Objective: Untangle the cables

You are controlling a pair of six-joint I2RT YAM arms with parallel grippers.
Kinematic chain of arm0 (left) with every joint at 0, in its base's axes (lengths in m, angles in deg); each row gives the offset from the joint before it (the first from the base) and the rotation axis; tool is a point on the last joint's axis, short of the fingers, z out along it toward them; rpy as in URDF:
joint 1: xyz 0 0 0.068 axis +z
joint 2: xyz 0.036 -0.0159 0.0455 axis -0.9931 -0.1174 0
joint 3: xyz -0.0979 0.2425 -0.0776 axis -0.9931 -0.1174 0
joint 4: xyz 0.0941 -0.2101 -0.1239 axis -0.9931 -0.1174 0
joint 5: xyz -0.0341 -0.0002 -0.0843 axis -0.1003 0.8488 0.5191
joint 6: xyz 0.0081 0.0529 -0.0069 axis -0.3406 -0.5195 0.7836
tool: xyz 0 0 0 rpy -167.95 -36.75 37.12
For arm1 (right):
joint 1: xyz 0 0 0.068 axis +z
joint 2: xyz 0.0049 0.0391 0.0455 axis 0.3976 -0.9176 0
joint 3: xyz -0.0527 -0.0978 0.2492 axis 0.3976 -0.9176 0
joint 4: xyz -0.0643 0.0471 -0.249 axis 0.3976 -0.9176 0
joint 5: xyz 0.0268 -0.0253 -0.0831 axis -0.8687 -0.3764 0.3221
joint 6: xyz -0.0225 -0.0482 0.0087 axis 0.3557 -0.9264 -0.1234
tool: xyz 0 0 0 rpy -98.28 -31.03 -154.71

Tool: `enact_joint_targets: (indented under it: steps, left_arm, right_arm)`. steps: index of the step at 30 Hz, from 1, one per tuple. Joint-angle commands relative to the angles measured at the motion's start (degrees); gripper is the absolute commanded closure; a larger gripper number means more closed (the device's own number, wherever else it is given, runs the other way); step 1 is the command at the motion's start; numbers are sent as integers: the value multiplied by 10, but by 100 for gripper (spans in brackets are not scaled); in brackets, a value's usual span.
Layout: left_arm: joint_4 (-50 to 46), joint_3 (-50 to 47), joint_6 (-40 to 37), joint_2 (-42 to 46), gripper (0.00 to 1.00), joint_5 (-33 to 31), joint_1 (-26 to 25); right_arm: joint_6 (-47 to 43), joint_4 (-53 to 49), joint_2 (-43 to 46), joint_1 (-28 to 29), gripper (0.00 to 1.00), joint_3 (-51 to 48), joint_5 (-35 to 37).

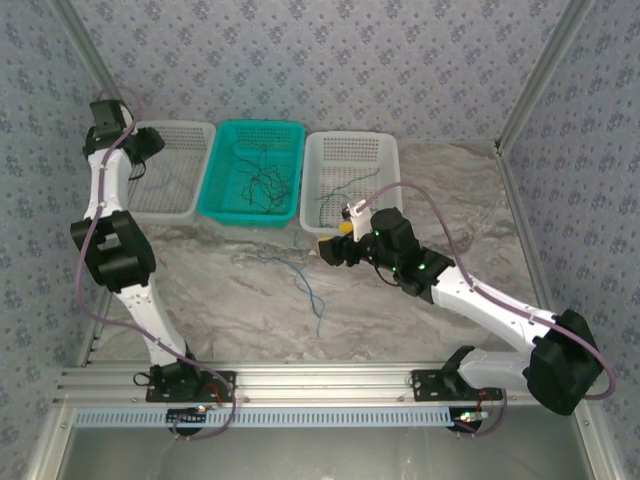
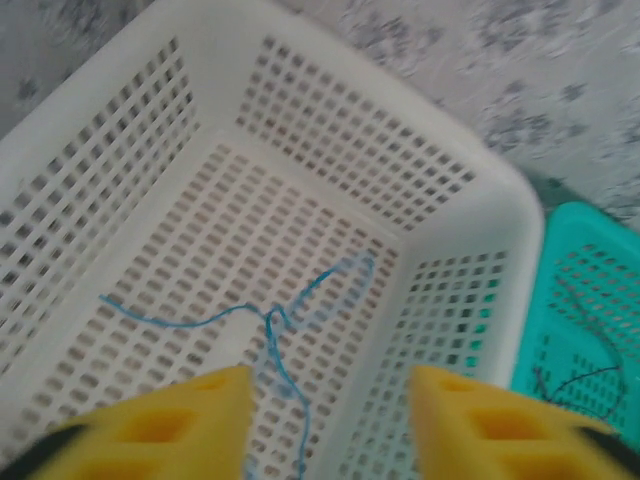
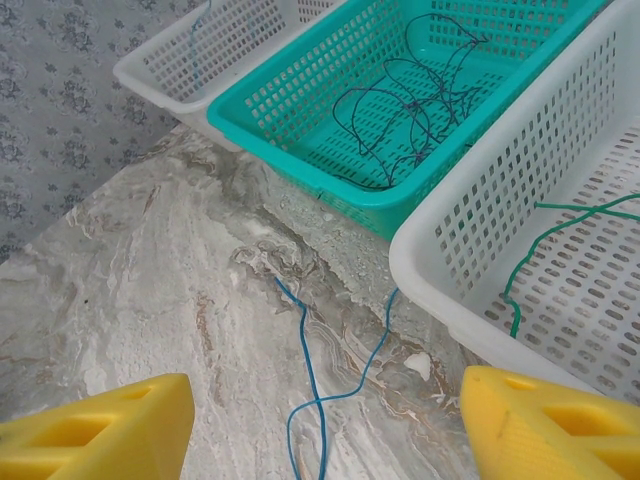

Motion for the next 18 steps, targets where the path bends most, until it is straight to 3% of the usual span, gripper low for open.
enact_joint_targets:
  steps: [1,5,10,14,18]
  left_arm:
    - [13,14,17,87,31,-33,5]
    - [25,-38,36,173,29,-13,6]
    - [125,-222,81,353,28,73,-12]
    - [158,-365,72,492,26,76,-85]
    - [160,-486,58,601,20,47,-189]
  right_arm:
    - [8,-15,13,4,27,19,7]
    - [13,-8,13,6,27,16,21]
    - [22,-12,6,8,27,8,40]
    - [26,-48,-15,22,27,8,68]
    - [47,-127,-78,52,29,46,104]
